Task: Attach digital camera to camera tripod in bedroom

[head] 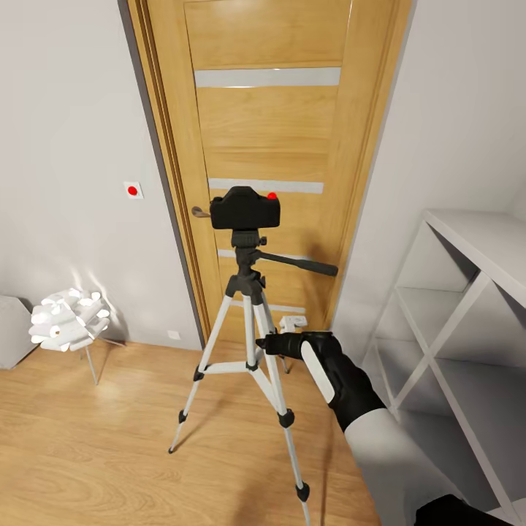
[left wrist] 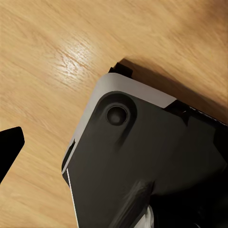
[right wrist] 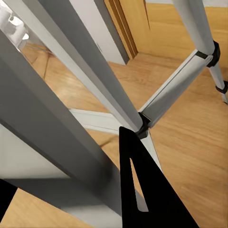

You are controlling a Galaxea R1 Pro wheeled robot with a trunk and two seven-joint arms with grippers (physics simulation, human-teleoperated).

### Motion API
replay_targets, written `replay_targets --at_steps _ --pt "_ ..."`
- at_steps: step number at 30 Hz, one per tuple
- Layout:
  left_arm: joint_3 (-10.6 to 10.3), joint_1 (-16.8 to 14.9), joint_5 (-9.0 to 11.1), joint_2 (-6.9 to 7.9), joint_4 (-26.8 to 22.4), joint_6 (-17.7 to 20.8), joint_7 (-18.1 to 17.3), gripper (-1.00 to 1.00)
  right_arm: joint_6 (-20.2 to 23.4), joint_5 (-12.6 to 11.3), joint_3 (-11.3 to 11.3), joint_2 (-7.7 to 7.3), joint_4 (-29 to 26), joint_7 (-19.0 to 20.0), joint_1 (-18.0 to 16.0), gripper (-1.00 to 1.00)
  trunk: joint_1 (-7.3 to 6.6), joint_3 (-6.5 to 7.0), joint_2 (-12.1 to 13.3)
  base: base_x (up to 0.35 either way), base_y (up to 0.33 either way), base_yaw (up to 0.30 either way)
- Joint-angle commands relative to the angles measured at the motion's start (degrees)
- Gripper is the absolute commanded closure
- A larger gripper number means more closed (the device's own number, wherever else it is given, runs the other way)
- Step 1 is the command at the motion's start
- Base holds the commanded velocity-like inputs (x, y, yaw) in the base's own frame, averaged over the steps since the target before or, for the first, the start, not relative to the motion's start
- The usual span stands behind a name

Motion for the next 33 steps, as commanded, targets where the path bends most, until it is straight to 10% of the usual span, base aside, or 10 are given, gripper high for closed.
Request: replay_targets --at_steps 1,21,22,33 --pt "-0.48 -0.05 0.46 0.00 -0.01 0.20 0.15 -1.00 0.25 -0.18 -0.01 0.01 -0.07 0.21 -0.06 1.00 0.03 -0.11 -0.12 0.000 0.000 0.000" --pt "-0.46 -0.05 0.46 0.00 -0.01 0.20 0.15 -1.00 0.23 -0.29 0.00 0.01 -0.04 0.13 -0.06 1.00 0.03 -0.11 -0.12 0.000 0.000 0.000" --pt "-0.45 -0.05 0.46 0.00 -0.01 0.20 0.15 -1.00 0.23 -0.30 0.00 0.01 -0.02 0.13 -0.06 -1.00 0.03 -0.11 -0.12 0.000 0.000 0.000" --pt "-0.43 -0.05 0.46 0.00 -0.01 0.20 0.15 -1.00 0.23 -0.05 0.07 0.01 -0.05 0.26 -0.06 -1.00 0.03 -0.11 -0.12 0.000 0.000 0.000"
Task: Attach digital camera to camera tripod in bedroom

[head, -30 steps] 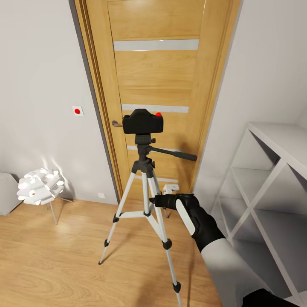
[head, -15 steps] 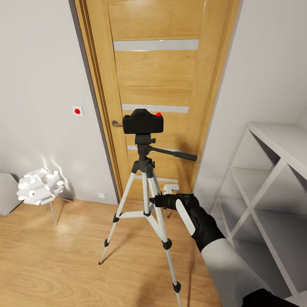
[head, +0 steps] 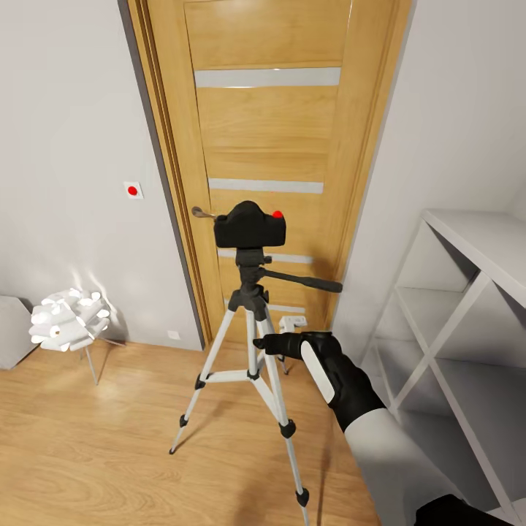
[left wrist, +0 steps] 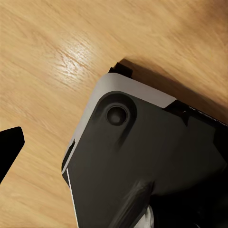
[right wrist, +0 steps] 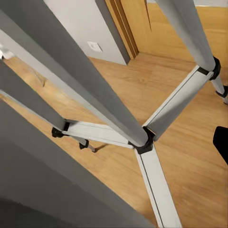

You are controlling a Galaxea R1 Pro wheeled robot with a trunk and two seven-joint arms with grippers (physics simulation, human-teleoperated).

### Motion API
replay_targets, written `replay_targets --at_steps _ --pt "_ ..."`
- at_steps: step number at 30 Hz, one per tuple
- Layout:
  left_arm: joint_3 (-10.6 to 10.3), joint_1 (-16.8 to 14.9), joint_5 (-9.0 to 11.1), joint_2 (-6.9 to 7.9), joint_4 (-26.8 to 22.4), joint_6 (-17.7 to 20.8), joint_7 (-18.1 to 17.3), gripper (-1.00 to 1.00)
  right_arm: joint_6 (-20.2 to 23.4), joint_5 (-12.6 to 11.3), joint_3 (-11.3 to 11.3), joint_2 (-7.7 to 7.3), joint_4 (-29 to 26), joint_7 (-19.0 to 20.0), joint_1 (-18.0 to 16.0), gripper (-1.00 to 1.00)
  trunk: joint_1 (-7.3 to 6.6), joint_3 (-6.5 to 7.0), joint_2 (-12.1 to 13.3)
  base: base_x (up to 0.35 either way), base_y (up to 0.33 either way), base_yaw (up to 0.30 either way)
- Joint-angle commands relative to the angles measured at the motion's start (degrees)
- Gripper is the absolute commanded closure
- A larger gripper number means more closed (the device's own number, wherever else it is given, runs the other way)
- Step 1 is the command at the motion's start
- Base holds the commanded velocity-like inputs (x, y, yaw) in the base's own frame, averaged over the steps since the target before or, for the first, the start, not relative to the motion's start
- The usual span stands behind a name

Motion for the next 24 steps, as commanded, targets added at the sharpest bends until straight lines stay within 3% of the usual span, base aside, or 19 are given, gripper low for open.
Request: replay_targets --at_steps 1,24 --pt "-0.47 -0.05 0.46 0.00 -0.01 0.20 0.15 -1.00 0.25 0.33 -0.03 0.01 -0.04 0.30 -0.05 -1.00 0.03 -0.11 -0.11 0.000 0.000 0.000" --pt "-0.46 -0.05 0.46 0.00 -0.01 0.20 0.15 -1.00 0.37 0.44 -0.01 0.01 -0.48 0.74 -0.05 -1.00 0.03 -0.11 -0.11 0.000 0.000 0.000"
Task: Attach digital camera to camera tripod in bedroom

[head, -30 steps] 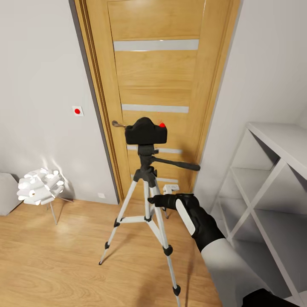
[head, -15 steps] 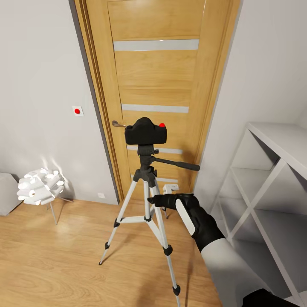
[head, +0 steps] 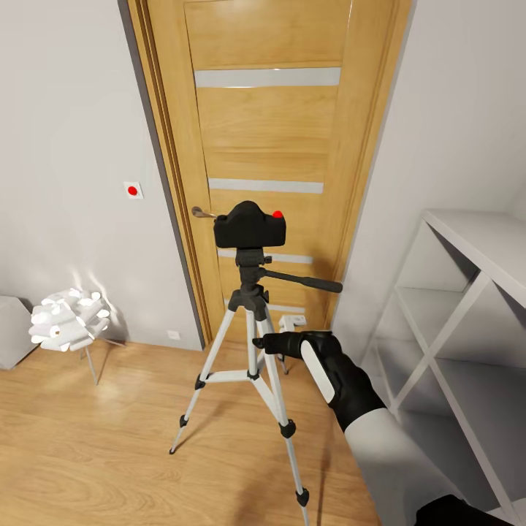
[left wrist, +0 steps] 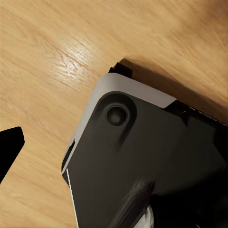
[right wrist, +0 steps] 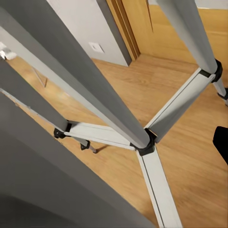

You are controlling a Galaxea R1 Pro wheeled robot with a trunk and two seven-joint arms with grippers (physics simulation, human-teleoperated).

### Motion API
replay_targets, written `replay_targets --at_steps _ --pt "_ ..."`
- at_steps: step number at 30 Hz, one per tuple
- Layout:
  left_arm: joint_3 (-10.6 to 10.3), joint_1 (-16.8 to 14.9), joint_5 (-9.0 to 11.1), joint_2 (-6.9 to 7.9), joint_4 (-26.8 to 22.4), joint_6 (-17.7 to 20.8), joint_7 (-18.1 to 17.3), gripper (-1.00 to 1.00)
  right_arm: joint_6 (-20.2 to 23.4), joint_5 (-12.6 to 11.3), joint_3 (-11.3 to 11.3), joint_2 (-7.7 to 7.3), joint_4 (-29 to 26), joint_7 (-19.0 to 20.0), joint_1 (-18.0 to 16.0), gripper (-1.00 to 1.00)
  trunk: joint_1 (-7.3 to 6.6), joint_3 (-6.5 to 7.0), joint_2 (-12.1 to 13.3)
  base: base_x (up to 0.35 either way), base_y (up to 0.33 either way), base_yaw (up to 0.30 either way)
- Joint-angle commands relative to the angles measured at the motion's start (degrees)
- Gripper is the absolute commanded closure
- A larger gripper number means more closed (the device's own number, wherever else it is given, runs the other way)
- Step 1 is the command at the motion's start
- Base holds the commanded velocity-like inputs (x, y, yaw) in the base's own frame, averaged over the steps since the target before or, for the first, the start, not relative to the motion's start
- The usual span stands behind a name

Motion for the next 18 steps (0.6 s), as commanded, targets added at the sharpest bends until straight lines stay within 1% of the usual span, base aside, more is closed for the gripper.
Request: replay_targets --at_steps 1,4,8,9,10,14,15,18 --pt "-0.48 -0.05 0.46 0.00 -0.01 0.20 0.15 -1.00 0.31 0.24 -0.04 0.01 -0.24 0.38 -0.05 -1.00 0.03 -0.11 -0.11 0.000 0.000 0.000" --pt "-0.50 -0.07 0.46 0.00 -0.01 0.20 0.15 -1.00 0.45 0.18 0.00 -0.07 -1.02 0.58 -0.05 -1.00 0.03 -0.11 -0.11 0.000 0.000 0.000" --pt "-0.49 -0.05 0.46 0.00 -0.01 0.20 0.15 -1.00 2.66 0.07 0.03 -0.68 -4.42 0.78 -0.05 -1.00 0.03 -0.11 -0.11 0.000 0.000 0.000" --pt "-0.49 -0.05 0.46 0.00 -0.01 0.20 0.15 -1.00 3.70 0.04 0.01 -0.93 -5.51 0.83 -0.05 -1.00 0.03 -0.11 -0.11 0.000 0.000 0.000" --pt "-0.48 -0.05 0.46 0.00 -0.01 0.20 0.15 -1.00 6.15 -0.06 -0.01 -1.38 -7.95 0.89 -0.06 -1.00 0.03 -0.11 -0.11 0.000 0.000 0.000" --pt "-0.48 -0.05 0.46 0.00 -0.01 0.20 0.15 -1.00 11.46 -0.19 -0.07 -1.95 -13.51 0.94 0.02 -1.00 0.03 -0.11 -0.11 0.000 0.000 0.000" --pt "-0.50 -0.05 0.46 0.00 -0.01 0.20 0.15 -1.00 13.87 -0.19 -0.10 -2.09 -16.27 0.94 0.01 -1.00 0.03 -0.11 -0.11 0.000 0.000 0.000" --pt "-0.49 -0.05 0.46 0.00 -0.01 0.20 0.15 -1.00 16.67 -0.17 -0.12 -2.21 -19.65 0.88 0.03 -1.00 0.03 -0.11 -0.11 0.000 0.000 0.000"
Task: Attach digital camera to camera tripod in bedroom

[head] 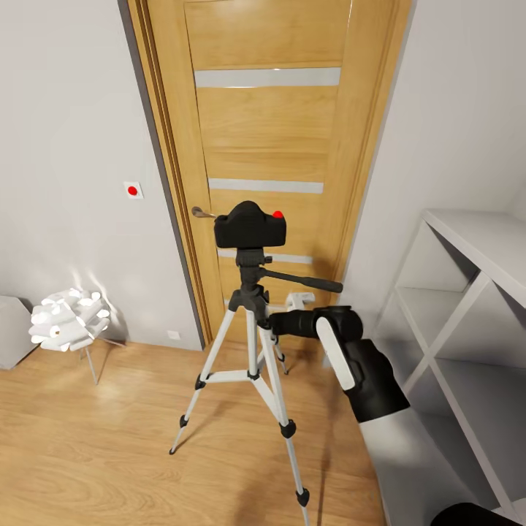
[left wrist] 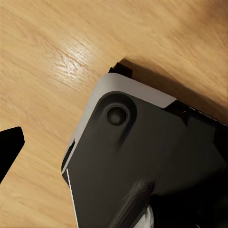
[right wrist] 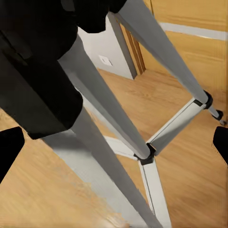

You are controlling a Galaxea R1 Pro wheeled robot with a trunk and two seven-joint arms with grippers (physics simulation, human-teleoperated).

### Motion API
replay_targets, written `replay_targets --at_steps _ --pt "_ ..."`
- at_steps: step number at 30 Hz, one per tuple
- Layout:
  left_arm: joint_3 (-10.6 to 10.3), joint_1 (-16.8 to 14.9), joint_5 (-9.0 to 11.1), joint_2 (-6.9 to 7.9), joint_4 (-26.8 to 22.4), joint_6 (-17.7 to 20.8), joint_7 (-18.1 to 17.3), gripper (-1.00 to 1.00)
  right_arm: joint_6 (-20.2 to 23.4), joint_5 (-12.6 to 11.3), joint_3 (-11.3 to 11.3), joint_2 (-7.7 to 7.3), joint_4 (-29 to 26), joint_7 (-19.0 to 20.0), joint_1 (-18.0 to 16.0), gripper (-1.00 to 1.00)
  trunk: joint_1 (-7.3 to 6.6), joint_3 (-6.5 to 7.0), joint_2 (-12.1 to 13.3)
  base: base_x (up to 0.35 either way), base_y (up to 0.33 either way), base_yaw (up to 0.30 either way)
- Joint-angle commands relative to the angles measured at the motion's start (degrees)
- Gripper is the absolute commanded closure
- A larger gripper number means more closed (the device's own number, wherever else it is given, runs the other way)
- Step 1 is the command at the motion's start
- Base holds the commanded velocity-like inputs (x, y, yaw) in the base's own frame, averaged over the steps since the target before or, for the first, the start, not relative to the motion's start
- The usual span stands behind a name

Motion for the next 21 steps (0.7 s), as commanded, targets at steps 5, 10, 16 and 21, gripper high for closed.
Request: replay_targets --at_steps 5,10,16,21 --pt "-0.47 -0.05 0.46 0.00 -0.01 0.20 0.14 -1.00 1.37 0.65 -0.06 -0.13 -3.52 0.44 -0.04 -1.00 0.03 -0.11 -0.11 0.000 0.000 0.000" --pt "-0.48 -0.05 0.46 0.00 -0.01 0.20 0.14 -1.00 1.37 0.55 -0.14 -0.25 -3.89 0.43 -0.04 -1.00 0.03 -0.11 -0.11 0.000 0.000 0.000" --pt "-0.48 -0.05 0.46 0.02 -0.01 0.20 0.14 -1.00 1.37 0.42 -0.15 -0.45 -4.05 0.49 0.12 -1.00 0.03 -0.11 -0.11 0.000 0.000 0.000" --pt "-0.47 -0.05 0.47 0.02 -0.01 0.20 0.14 -1.00 1.37 0.12 -0.09 -7.21 -4.83 0.74 10.80 -1.00 0.03 -0.11 -0.11 0.000 0.000 0.000"
